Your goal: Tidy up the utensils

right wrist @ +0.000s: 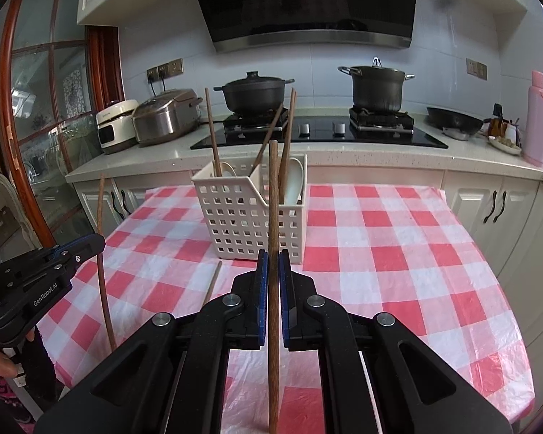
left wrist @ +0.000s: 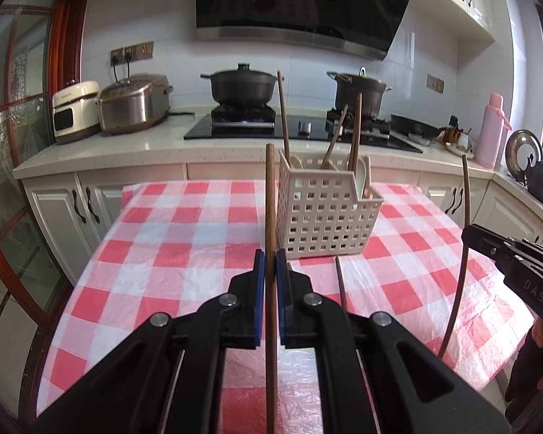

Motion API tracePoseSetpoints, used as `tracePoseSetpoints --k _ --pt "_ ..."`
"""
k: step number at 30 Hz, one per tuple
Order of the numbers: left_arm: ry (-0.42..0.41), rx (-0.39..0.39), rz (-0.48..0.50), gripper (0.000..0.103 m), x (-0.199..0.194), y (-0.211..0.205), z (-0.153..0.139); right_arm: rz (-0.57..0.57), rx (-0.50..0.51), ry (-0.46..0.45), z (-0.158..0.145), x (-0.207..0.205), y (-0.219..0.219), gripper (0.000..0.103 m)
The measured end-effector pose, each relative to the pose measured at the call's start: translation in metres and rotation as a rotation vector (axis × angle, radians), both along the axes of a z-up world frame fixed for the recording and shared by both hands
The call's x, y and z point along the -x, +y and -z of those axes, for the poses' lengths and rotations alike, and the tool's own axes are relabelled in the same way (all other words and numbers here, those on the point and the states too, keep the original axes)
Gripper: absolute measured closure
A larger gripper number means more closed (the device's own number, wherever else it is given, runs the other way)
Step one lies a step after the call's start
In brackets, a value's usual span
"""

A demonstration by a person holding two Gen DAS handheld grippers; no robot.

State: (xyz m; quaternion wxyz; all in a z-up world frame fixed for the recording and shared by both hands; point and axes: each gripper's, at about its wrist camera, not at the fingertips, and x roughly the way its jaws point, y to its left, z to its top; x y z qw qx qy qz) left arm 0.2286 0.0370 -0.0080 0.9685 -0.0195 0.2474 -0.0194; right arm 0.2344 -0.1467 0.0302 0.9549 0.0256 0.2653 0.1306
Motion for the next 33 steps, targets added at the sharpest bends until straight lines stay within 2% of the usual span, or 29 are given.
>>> tracePoseSetpoints --k 12,33 --pt "-0.092 -0.016 -0.001 0.097 0.022 -0.003 -0.022 0.007 -0.025 -0.049 -0.016 0.013 -0.004 0.097" --pt "-0.119 -0.044 0.013 0.097 0.003 -0.009 -0.039 -0.001 -0.007 -0.098 -0.035 -0.012 0.003 0.097"
